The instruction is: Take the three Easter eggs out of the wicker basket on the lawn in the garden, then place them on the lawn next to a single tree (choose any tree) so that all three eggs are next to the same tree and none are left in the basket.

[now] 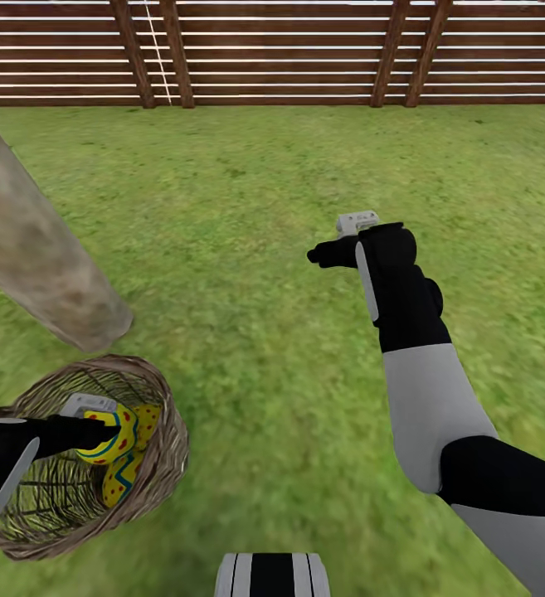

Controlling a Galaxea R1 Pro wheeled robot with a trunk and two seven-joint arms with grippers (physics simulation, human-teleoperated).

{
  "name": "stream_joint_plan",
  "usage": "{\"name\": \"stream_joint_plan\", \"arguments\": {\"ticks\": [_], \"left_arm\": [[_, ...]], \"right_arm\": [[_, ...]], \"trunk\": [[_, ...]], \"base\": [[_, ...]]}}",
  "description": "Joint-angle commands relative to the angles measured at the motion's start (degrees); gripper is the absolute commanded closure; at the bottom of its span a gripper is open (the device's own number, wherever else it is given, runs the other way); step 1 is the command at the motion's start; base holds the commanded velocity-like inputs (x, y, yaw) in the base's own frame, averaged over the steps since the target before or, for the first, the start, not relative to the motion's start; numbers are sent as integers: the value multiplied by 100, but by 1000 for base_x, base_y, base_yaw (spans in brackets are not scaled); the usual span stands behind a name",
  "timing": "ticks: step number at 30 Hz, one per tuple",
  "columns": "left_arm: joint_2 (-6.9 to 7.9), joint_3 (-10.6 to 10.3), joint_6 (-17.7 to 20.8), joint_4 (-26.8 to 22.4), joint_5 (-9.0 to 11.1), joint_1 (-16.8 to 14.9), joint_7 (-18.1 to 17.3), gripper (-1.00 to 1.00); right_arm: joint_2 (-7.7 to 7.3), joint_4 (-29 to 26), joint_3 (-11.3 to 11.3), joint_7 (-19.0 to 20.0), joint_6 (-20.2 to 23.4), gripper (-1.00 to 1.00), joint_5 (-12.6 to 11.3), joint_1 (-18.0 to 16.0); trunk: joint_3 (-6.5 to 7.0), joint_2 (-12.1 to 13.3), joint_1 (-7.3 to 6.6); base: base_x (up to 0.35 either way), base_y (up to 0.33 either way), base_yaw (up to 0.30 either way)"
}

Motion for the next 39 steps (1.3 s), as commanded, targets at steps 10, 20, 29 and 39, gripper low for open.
{"name": "stream_joint_plan", "arguments": {"ticks": [10,20,29,39], "left_arm": [[3,-165,32,42,37,135,-33,100],[40,-268,32,130,26,155,-33,100],[45,-269,32,347,12,330,-33,100],[45,-269,32,457,14,375,-33,100]], "right_arm": [[1,329,12,-16,22,-100,71,-4],[-6,447,-3,-193,22,-100,56,2],[1,442,7,-128,22,-100,39,5],[1,449,23,-170,22,-100,-78,30]], "trunk": [[218,12,-26],[439,25,-52],[639,38,-75],[860,51,-101]], "base": [[0,0,0],[0,0,0],[0,0,0],[0,0,0]]}}
